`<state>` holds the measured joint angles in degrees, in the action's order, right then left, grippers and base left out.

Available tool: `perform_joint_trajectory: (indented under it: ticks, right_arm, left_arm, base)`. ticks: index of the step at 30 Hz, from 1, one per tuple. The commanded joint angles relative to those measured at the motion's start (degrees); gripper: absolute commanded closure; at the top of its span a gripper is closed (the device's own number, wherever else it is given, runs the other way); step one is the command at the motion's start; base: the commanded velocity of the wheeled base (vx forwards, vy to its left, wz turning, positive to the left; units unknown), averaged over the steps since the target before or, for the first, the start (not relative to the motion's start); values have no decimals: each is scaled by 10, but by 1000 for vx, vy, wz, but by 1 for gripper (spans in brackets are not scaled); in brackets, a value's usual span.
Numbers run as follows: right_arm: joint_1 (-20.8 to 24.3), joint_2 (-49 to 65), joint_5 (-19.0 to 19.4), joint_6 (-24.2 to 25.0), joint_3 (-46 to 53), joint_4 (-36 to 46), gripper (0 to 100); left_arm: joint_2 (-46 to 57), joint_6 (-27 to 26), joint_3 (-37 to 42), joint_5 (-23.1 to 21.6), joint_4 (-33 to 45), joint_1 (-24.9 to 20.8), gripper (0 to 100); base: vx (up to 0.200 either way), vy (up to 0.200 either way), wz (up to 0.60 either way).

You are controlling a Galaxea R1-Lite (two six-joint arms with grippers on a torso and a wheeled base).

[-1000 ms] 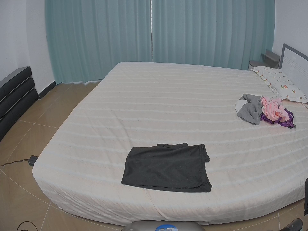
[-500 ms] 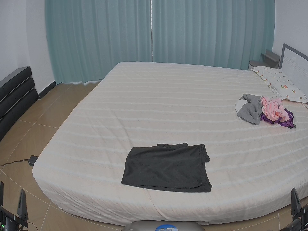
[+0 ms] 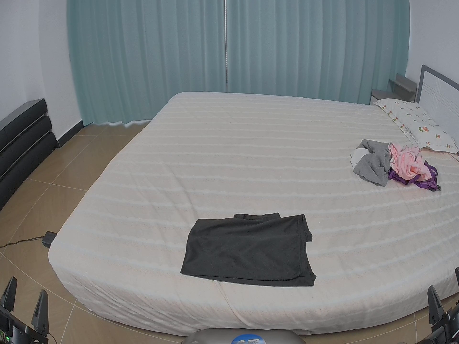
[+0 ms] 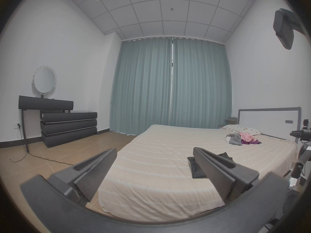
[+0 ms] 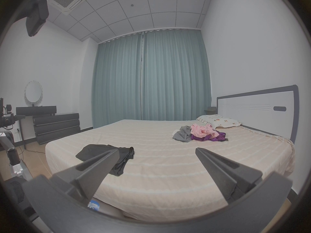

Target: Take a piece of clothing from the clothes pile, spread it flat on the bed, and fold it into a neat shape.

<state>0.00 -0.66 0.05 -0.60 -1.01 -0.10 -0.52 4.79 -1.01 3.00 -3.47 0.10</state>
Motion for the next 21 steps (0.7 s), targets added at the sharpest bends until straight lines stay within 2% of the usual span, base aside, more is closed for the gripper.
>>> perform_joint_trajectory:
  ticks: [1,2,4,5,6,9,15,19,21]
  right_arm:
    - [0,6,0,1,10,-1,0]
    - [0,6,0,1,10,-1,0]
    - [0,6,0,0,10,-1,0]
    - [0,6,0,0,10,-1,0]
    - [0,6,0,0,10,-1,0]
    - [0,6,0,0,10,-1,0]
    - [0,6,0,2,10,-2,0]
    - [0,6,0,1,10,-2,0]
    - [0,6,0,2,10,-2,0]
  left_arm:
    - [5,-7,8,25,4,0,0]
    - [5,-8,8,17,4,0,0]
    - [5,0,5,-66,7,0,0]
    - [5,0,5,-70,7,0,0]
    - [5,12,3,-98,10,0,0]
    - [5,22,3,-86,14,0,0]
    - [5,93,3,-18,18,1,0]
    - [5,87,3,-15,15,1,0]
    - [5,58,3,-16,15,0,0]
  base:
    - [0,0,0]
    - [0,0,0]
    - [0,0,0]
    - [0,0,0]
    - [0,0,0]
    - [0,0,0]
    - [0,0,0]
    - [0,0,0]
    - [0,0,0]
